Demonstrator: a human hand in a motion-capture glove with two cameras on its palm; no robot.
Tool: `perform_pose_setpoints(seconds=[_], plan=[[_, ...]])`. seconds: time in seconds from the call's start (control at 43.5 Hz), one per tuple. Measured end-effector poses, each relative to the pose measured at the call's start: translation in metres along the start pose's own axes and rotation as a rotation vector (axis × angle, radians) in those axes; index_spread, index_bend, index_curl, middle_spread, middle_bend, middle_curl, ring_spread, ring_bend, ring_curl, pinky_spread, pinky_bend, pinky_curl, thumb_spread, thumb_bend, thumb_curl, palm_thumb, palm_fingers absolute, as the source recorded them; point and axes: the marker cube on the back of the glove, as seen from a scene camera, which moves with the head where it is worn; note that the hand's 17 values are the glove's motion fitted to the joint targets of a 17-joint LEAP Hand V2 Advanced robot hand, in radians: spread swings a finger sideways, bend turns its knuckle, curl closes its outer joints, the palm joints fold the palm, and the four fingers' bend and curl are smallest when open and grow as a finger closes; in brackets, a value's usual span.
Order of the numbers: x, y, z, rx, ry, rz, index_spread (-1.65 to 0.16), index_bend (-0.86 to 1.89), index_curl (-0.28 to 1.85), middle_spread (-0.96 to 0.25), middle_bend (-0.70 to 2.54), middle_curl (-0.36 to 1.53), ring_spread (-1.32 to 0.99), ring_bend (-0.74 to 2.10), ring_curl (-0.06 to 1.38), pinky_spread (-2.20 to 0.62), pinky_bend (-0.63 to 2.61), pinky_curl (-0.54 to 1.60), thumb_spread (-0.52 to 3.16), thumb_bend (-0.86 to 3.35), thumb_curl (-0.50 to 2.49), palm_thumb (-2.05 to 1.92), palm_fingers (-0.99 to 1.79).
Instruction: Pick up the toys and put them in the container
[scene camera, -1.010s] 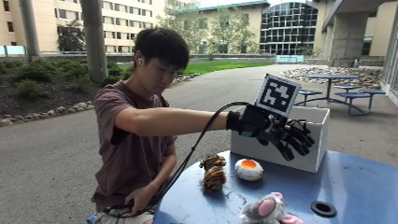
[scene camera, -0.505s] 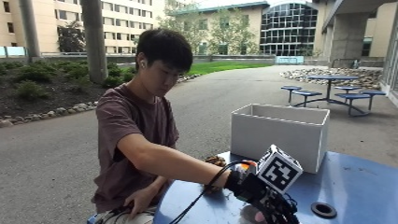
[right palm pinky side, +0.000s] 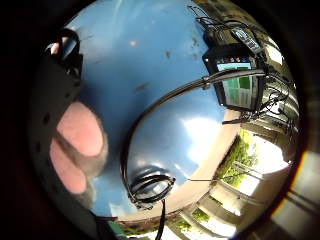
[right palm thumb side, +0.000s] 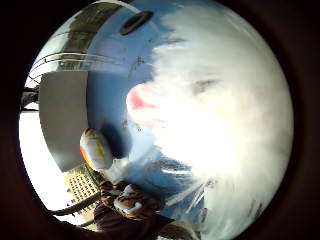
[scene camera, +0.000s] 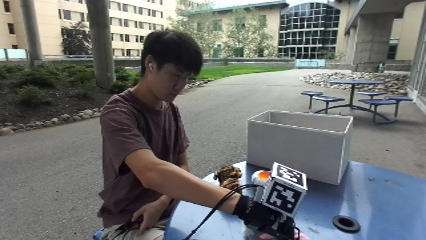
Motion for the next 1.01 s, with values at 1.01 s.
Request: perform_pose_setpoints(seconds=[1.01], plan=[[-0.419, 0.007, -0.332, 0.36, 0.149, -0.411, -0.18, 1.26, 0.73, -0.25, 1.4, 0.83, -0.43, 1.41, 0.63, -0.38, 0.93, 0.47, 0.49, 0.22, 0.86, 0.56, 0.89]])
